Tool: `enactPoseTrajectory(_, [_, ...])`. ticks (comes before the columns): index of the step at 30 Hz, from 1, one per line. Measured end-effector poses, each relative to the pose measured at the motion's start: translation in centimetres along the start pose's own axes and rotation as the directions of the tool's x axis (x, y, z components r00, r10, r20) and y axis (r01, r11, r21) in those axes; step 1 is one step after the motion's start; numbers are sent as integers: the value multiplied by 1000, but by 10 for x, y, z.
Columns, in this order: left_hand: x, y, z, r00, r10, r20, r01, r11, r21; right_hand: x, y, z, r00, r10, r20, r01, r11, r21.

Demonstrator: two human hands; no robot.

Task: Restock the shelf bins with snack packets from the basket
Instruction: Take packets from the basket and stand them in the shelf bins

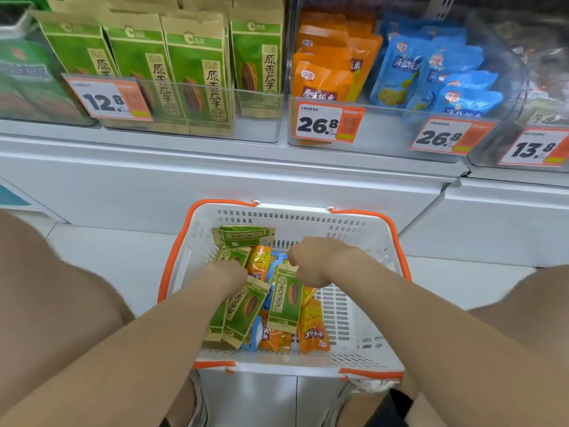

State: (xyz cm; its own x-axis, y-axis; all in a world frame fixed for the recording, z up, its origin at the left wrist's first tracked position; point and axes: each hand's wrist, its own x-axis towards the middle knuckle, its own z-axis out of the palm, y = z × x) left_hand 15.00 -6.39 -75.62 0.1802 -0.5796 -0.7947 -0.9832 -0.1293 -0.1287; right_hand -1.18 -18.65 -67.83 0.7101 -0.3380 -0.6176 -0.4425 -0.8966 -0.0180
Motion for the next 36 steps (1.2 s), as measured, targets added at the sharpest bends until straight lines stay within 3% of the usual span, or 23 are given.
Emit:
enactPoseTrajectory(5, [-5, -2, 1, 994, 39, -100, -21, 984, 178, -2, -2, 1, 1000, 15, 7, -15, 1000, 4])
enactPoseTrajectory(9, [-1, -7, 1, 974, 83, -211, -35, 974, 222, -3, -8, 0, 1000, 4, 23, -4, 1000, 3])
enactPoseTrajectory(12, [-5, -8, -7, 970, 98, -222, -79, 993, 90, -5, -10, -4, 999, 5, 34, -5, 1000, 6])
enactPoseTrajectory(14, [-8, -12, -11, 966, 74, -249, -116, 980, -160, -8, -8, -6, 1000, 11, 24, -11, 1000, 16])
enactPoseTrajectory(17, [-13, -19, -21, 943, 37, -329, -223, 805, -550, -14, 0, -12, 1000, 31, 1, -31, 994, 101])
enactPoseTrajectory(20, [-22, -21, -38, 886, -35, -462, -360, 575, -735, -18, 10, -21, 996, 66, -61, -43, 946, 320])
enactPoseTrajectory(22, [-29, -21, -46, 855, -94, -510, -450, 356, -819, -21, 16, -29, 978, 133, -159, -44, 883, 467])
enactPoseTrajectory(25, [-43, -19, -56, 838, -140, -527, -513, 125, -849, -24, 30, -44, 906, 311, -286, -23, 713, 701])
enactPoseTrajectory(27, [-52, -15, -67, 833, -164, -529, -543, -56, -838, -28, 36, -51, 884, 383, -267, 13, 551, 834])
enactPoseTrajectory(29, [-62, -11, -78, 818, -200, -540, -569, -143, -810, -34, 35, -55, 878, 404, -258, 92, 385, 918])
enactPoseTrajectory(32, [-77, -4, -93, 795, -252, -552, -585, -77, -807, -41, 30, -64, 819, 456, -347, 248, 264, 932])
enactPoseTrajectory(34, [-88, 5, -103, 720, -329, -612, -595, 162, -787, -47, 23, -71, 775, 491, -398, 332, 221, 917])
enactPoseTrajectory(36, [-99, 12, -108, 588, -434, -683, -591, 346, -729, -54, 15, -80, 757, 518, -397, 388, 131, 912])
